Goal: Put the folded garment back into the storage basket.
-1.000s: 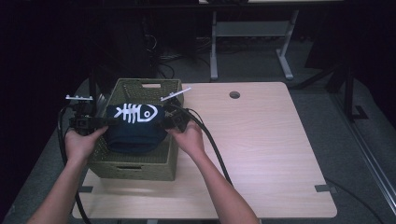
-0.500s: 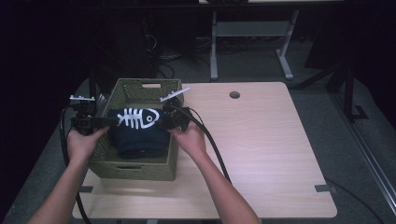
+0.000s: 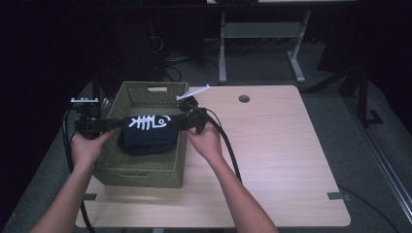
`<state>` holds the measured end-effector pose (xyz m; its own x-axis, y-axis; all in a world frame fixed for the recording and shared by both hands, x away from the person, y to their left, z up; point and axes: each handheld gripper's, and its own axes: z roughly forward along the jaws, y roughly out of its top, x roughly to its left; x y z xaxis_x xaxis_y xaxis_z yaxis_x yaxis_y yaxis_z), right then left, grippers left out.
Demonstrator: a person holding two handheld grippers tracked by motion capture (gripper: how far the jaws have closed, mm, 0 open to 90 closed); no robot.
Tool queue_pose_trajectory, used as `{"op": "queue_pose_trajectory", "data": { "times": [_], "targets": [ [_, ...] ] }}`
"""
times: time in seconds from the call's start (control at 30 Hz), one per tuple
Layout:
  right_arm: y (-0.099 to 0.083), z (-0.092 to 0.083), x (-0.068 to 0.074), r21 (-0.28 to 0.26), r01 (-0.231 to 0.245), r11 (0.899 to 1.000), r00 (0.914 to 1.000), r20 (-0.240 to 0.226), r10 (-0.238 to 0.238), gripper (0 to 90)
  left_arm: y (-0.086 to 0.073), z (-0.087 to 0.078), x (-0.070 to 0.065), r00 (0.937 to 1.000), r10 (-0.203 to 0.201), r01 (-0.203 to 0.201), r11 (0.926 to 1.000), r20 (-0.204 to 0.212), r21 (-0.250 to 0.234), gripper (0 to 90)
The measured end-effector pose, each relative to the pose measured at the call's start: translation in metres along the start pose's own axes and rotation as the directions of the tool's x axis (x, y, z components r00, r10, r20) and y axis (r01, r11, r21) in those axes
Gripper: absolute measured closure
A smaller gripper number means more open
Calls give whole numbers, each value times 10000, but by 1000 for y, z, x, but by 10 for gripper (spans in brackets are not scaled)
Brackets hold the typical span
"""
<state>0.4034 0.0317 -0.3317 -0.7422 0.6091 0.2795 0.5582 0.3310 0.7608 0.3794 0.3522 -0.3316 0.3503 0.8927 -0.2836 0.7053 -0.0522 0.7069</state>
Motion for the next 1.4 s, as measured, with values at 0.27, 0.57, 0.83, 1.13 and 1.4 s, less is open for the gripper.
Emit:
{"op": "queue_pose_trajectory", "data": {
  "times": [0.27, 0.57, 0.83, 1.13, 1.4],
  "targets": [
    [-7, -21, -11, -346, -212, 9992, 9995, -244, 203, 498, 2, 0, -15, 9987, -33, 58, 9989, 517, -470, 528],
    [-18, -40, -26, -621, -481, 9969, 9984, -336, 461, 446, 2, 3, -35, 9949, 248, -180, 9974, 976, -698, 498],
    [-30, -61, -41, -829, -641, 9945, 9977, -251, 623, 407, -1, 5, -57, 9898, 702, -613, 9953, 1236, -744, 487],
    [-41, -79, -53, -940, -732, 9929, 9973, 37, 739, 368, 3, 10, -81, 9850, 1093, -992, 9918, 1332, -804, 470],
    [-50, -97, -62, -1165, -755, 9903, 9963, 317, 797, 343, 6, 17, -97, 9769, 1252, -1113, 9899, 1730, -881, 456]
  ]
}}
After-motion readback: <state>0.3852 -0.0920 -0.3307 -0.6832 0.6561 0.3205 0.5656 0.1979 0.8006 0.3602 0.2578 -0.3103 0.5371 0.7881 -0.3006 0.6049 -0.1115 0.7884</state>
